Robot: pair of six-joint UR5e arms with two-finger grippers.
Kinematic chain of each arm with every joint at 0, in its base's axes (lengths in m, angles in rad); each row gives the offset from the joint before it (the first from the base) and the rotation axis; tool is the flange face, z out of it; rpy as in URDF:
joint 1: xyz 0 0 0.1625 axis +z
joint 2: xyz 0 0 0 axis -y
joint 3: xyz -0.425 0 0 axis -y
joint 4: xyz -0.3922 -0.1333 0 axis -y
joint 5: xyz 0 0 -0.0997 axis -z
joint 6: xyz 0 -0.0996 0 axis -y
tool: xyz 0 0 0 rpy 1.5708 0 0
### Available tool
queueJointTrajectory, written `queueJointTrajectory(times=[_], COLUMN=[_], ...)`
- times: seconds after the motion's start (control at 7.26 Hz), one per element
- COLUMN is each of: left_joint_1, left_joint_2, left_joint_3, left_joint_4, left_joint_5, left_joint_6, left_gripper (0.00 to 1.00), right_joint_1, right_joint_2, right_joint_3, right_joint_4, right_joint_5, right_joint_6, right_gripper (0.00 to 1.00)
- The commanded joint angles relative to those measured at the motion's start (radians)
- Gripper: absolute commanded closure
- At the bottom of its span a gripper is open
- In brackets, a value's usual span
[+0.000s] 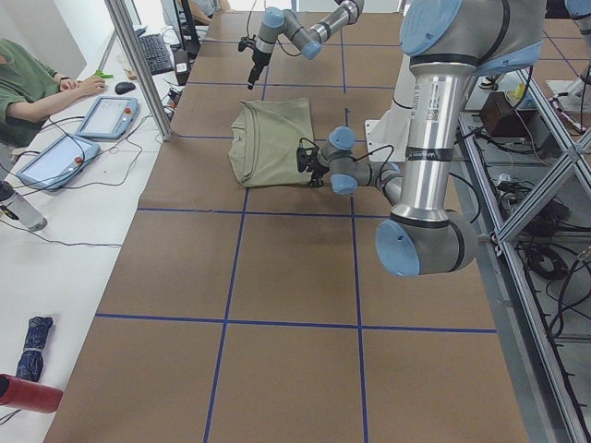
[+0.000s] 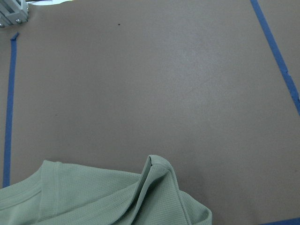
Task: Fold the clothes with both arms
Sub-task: 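Move the left gripper to the shirt's side edge while the right holds back, then grasp the side edge with the left gripper and drag it outward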
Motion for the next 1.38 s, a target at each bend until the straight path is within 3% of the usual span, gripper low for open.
queueJointTrajectory(times=[0.0, 0.14, 0.28, 0.69, 0.96, 1.1, 1.24], left_joint_1=[0.023, 0.027, 0.027, 0.024, -0.062, -0.174, -0.284], left_joint_2=[0.003, 0.003, 0.012, 0.170, 0.172, 0.160, 0.084], left_joint_3=[-0.001, -0.001, -0.013, -0.165, -0.139, -0.078, 0.031], left_joint_4=[0.000, 0.002, 0.002, 0.009, 0.011, 0.012, 0.012], left_joint_5=[0.007, 0.013, 0.014, 0.005, 0.003, 0.000, -0.003], left_joint_6=[0.001, 0.001, 0.001, 0.036, 0.233, 0.360, 0.466], left_gripper=[0.79, 0.93, 1.00, 1.00, 1.00, 1.00, 1.00], right_joint_1=[0.000, 0.000, 0.000, -0.002, -0.003, -0.006, -0.012], right_joint_2=[-0.002, -0.002, -0.002, -0.002, 0.000, 0.000, 0.000], right_joint_3=[0.000, 0.000, 0.000, 0.002, 0.002, 0.003, 0.008], right_joint_4=[0.000, 0.000, 0.000, 0.000, 0.000, 0.000, 0.000], right_joint_5=[0.001, 0.001, 0.001, -0.001, -0.001, -0.001, -0.001], right_joint_6=[-0.001, 0.001, -0.001, 0.007, 0.010, 0.014, 0.030], right_gripper=[0.00, 0.00, 0.00, 0.00, 0.00, 0.00, 0.00])
